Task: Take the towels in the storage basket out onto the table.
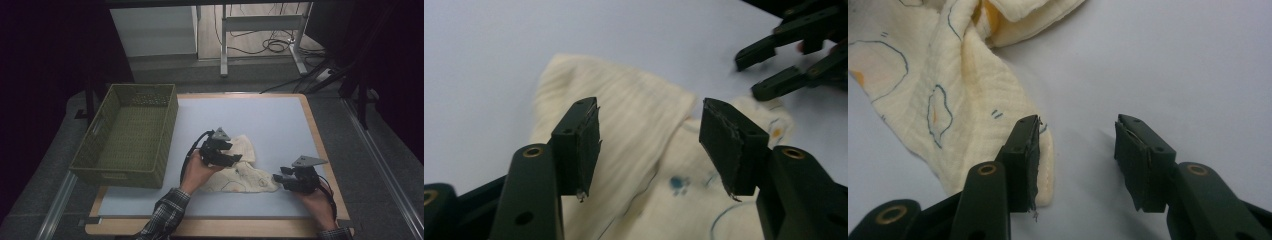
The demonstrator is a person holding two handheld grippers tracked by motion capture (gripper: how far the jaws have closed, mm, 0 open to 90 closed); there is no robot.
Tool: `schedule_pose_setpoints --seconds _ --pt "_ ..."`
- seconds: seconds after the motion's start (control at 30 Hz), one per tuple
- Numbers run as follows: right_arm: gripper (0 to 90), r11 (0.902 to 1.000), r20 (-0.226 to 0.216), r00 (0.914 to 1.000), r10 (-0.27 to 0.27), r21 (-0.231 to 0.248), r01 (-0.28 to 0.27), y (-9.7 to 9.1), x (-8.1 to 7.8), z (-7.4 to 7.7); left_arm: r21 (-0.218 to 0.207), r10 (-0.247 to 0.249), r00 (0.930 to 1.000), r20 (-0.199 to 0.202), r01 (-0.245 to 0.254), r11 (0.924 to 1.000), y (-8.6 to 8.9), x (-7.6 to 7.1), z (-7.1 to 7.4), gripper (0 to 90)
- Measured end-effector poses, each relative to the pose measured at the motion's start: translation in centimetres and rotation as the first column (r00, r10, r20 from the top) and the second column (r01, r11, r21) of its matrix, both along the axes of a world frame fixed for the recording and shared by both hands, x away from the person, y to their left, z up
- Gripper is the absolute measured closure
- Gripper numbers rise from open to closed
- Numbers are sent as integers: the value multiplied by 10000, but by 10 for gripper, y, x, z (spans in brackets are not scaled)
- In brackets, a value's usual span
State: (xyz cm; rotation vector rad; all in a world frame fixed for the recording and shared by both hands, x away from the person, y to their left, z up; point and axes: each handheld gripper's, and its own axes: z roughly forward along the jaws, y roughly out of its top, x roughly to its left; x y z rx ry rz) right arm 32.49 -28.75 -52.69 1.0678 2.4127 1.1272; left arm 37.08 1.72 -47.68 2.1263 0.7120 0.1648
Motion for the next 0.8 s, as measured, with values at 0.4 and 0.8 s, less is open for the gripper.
schedule_pose_setpoints --seconds 0.4,0.8 --pt "493 9997 -136 9998 110 219 -107 -2 1 -1 1831 -778 9964 322 707 9805 -57 9 -23 524" --pt "490 9996 -199 9997 112 262 -107 -3 2 -1 355 188 9991 381 -201 9992 -17 21 -5 876"
